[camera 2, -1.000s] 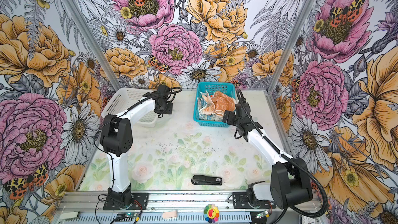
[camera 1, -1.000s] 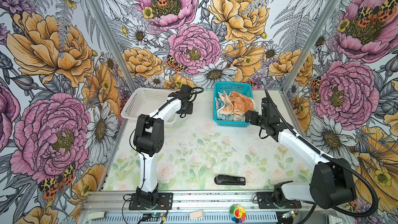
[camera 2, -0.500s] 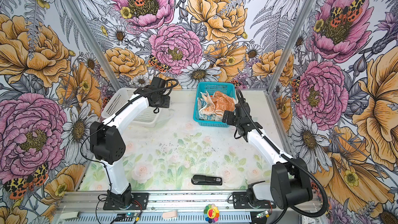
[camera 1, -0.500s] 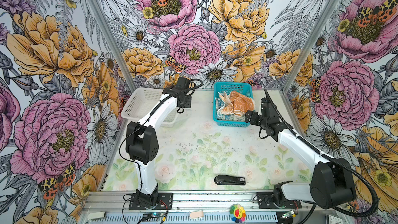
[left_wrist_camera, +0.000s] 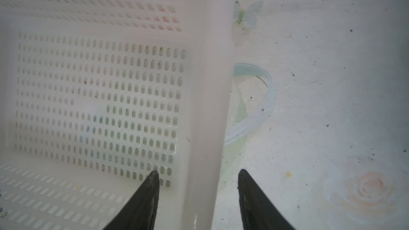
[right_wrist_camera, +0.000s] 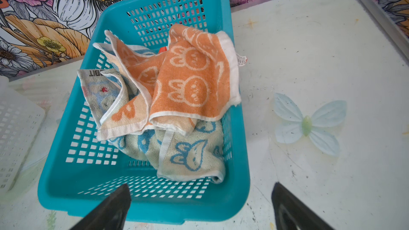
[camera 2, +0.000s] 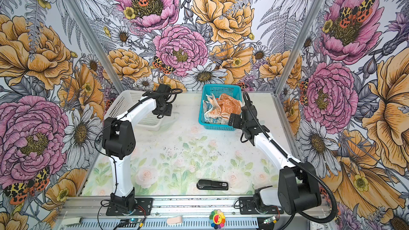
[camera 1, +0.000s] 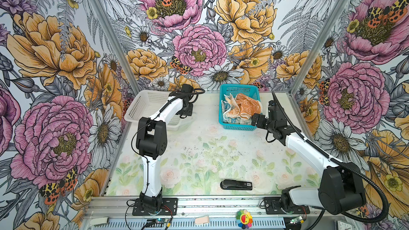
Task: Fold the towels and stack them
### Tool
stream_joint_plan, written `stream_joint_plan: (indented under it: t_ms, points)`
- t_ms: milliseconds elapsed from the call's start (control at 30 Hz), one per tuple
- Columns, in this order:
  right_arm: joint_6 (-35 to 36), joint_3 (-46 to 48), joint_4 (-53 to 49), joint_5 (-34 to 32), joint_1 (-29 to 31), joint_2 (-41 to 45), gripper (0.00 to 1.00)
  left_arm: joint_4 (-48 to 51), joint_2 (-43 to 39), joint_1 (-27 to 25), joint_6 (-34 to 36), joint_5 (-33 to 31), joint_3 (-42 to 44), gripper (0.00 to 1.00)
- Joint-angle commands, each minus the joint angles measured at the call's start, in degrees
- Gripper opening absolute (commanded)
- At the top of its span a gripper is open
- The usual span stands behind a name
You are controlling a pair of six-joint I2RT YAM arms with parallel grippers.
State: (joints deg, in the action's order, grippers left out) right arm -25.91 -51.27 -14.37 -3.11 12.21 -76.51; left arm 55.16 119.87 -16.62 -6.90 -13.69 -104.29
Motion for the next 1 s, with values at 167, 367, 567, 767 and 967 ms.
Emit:
stream_joint_plan:
  t_ms: [167,367,567,767,967]
  points:
    - [0.1,-0.3,0.4,2.5,0.7,1.3,0.99,0.6,3.1,1.3,2.6,-2.3,-2.9,0.38]
    - [0.8,-2.1,0.5,4.2,2.8,0.7,0.99,0.7,5.3,1.5,4.5,-4.1,-4.8,0.28]
    - [-0.9,-4.0,0.5,3.2,5.4,-1.1,1.00,1.5,8.2,1.4,6.1,-4.4,-9.8,0.19]
    - [-2.1,-5.7,0.5,2.7,7.4,-2.8,0.99,3.0,12.5,1.3,8.6,-5.1,-18.3,0.07]
    - [-2.0,-6.8,0.4,2.2,8.7,-3.0,0.99,5.3,17.5,2.4,10.1,-7.4,-26.8,0.03]
